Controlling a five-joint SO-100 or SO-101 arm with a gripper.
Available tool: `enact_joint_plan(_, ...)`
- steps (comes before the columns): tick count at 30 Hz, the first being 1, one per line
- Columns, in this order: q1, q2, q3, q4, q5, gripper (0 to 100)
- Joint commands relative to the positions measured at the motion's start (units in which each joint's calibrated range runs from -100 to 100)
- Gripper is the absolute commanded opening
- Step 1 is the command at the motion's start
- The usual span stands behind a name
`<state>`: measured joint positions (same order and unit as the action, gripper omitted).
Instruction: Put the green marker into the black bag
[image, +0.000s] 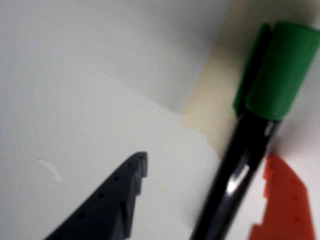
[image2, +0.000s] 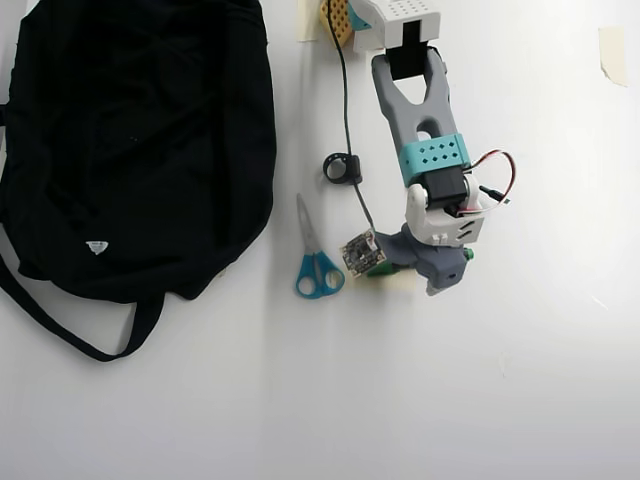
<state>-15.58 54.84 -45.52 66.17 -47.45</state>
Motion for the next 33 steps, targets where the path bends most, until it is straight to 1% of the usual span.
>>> enact_joint_plan(1, -0.7, -0.1, 0.8, 3.2, -4.7, 30)
enact_joint_plan(30, 0.0, 3.3, 1.5, 4.1, -4.2, 30)
enact_joint_plan(33, 0.0, 3.2, 3.8, 4.1, -4.2, 30)
